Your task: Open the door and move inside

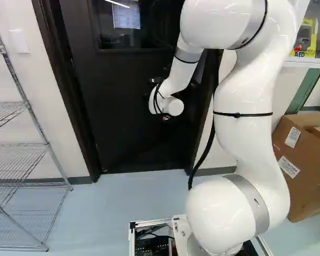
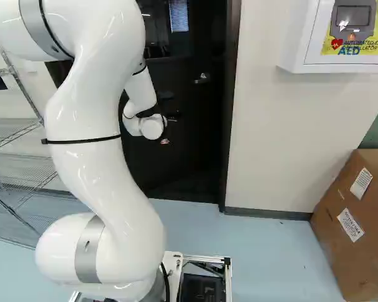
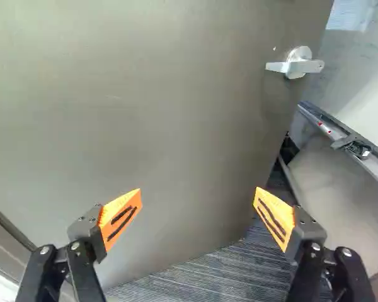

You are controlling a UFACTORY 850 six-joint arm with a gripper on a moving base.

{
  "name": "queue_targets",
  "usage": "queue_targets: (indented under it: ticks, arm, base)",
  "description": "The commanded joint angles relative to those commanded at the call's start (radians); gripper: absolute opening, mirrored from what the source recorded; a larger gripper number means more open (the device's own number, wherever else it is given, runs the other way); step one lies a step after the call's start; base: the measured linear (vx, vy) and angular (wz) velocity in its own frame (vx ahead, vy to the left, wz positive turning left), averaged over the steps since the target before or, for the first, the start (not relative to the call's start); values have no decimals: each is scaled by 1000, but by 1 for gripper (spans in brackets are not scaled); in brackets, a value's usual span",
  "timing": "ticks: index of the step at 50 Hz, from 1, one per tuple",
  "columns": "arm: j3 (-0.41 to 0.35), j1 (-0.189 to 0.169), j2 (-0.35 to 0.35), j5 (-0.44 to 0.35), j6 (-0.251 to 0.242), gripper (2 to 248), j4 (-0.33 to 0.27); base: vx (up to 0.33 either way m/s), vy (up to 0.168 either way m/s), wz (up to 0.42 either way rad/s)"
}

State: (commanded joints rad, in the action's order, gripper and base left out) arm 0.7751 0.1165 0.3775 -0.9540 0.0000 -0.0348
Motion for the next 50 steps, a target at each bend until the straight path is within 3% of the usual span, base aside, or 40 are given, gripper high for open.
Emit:
queue_targets:
  ticks: [50]
  arm:
    - [-272, -68, -231, 0, 0, 247, 0]
  base:
    - [0, 0, 0]
